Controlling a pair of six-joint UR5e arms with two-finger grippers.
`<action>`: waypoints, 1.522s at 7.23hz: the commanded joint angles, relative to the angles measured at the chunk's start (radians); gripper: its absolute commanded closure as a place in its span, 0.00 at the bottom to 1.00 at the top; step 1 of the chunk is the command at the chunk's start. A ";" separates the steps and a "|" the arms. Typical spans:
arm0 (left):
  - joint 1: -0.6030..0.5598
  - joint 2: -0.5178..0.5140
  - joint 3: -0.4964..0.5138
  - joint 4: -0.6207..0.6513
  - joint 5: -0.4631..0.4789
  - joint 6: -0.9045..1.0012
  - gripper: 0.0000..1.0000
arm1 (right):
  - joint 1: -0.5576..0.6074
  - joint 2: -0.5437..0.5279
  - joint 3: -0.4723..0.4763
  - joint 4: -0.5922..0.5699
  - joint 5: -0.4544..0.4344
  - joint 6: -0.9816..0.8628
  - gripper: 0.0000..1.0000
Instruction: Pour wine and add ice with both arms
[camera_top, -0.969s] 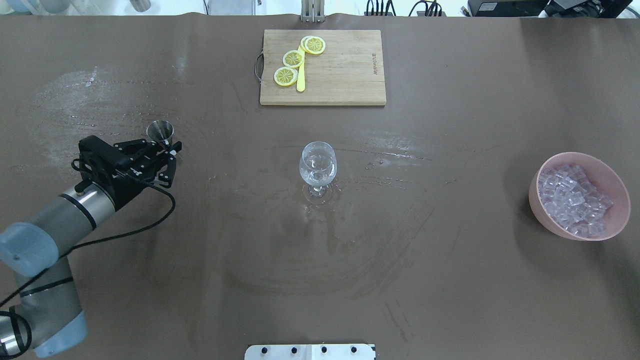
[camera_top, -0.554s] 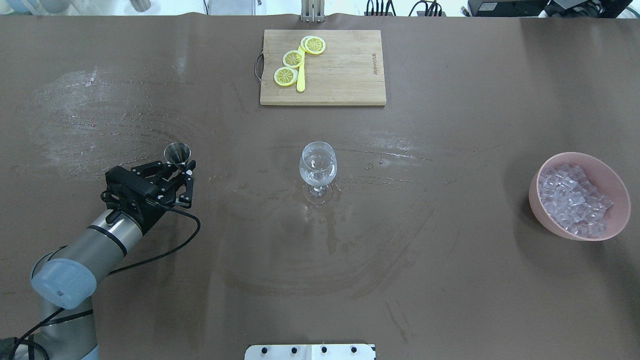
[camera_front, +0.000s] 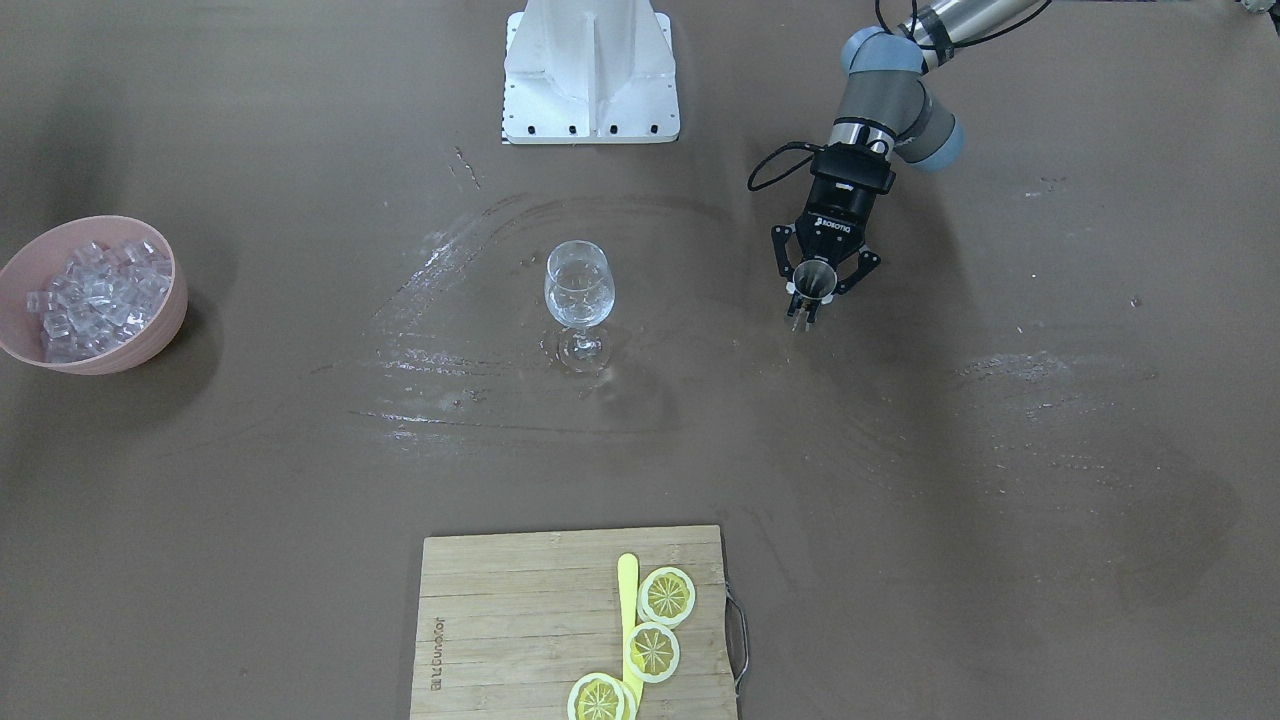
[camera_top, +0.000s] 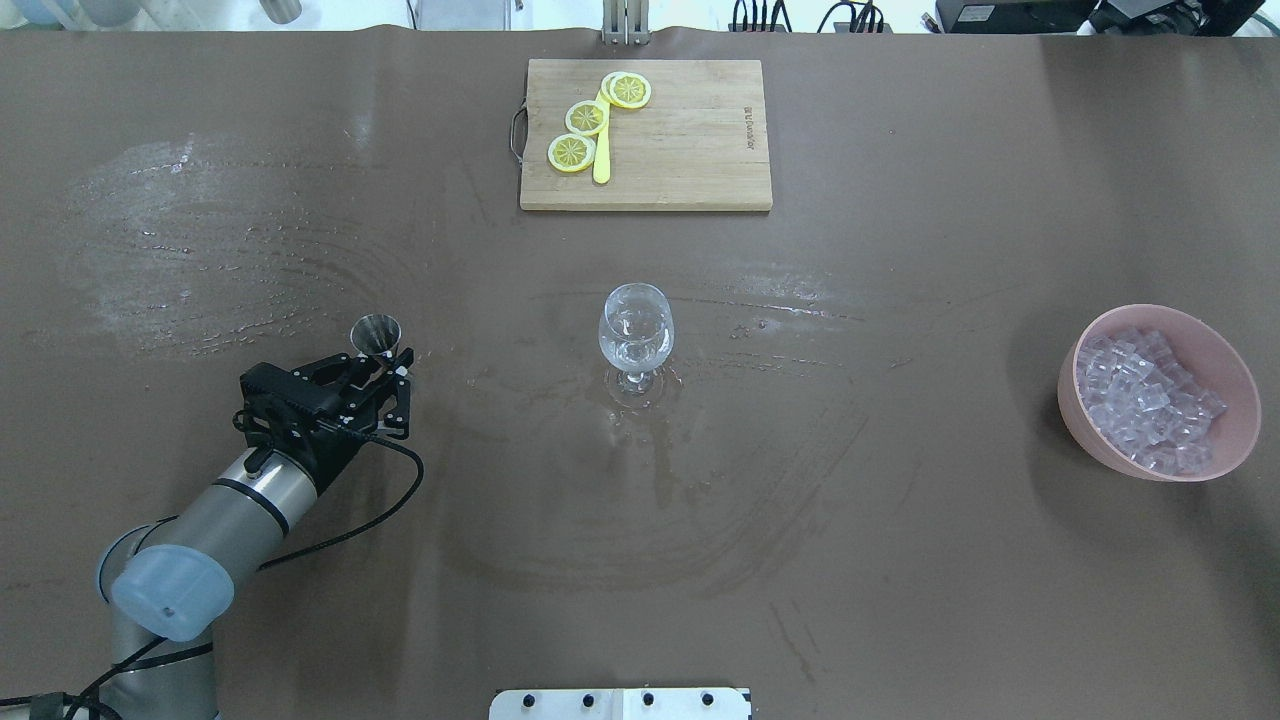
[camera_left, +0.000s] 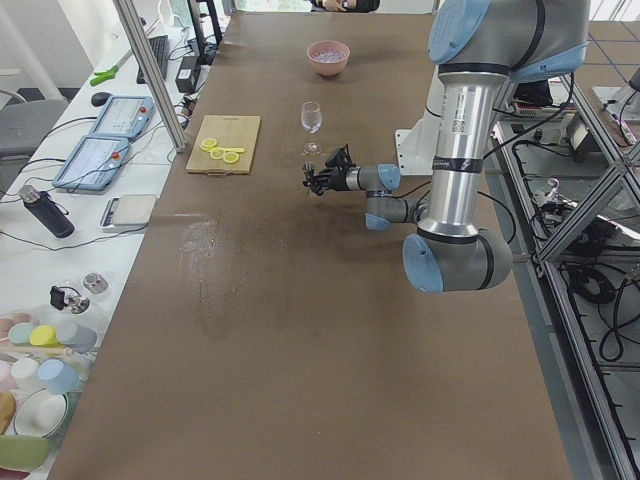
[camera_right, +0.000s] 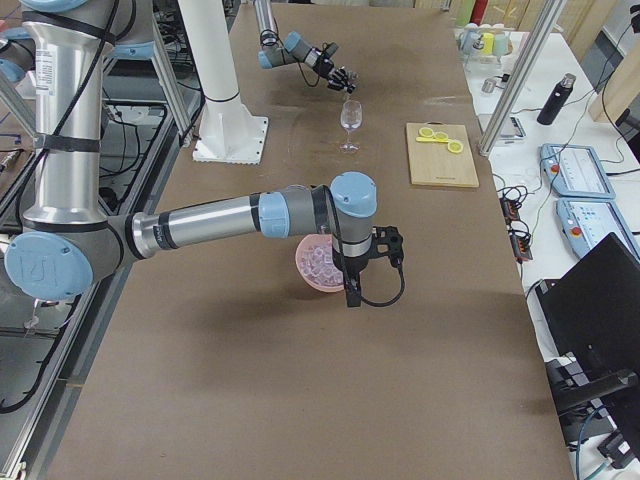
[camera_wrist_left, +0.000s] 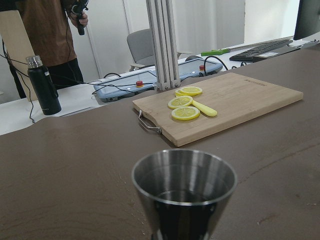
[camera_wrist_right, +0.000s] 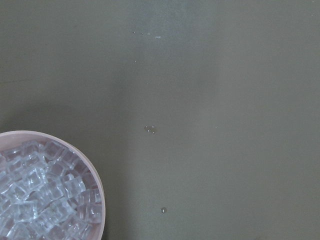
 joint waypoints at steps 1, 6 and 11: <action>0.004 -0.017 0.028 -0.050 -0.009 -0.055 1.00 | 0.000 0.000 0.000 0.001 0.000 0.000 0.00; 0.003 0.042 0.031 -0.133 -0.010 -0.045 1.00 | 0.000 0.000 0.005 0.001 0.000 0.000 0.00; -0.104 0.121 0.077 -0.258 -0.164 -0.043 1.00 | 0.000 0.000 0.006 0.001 0.000 0.000 0.00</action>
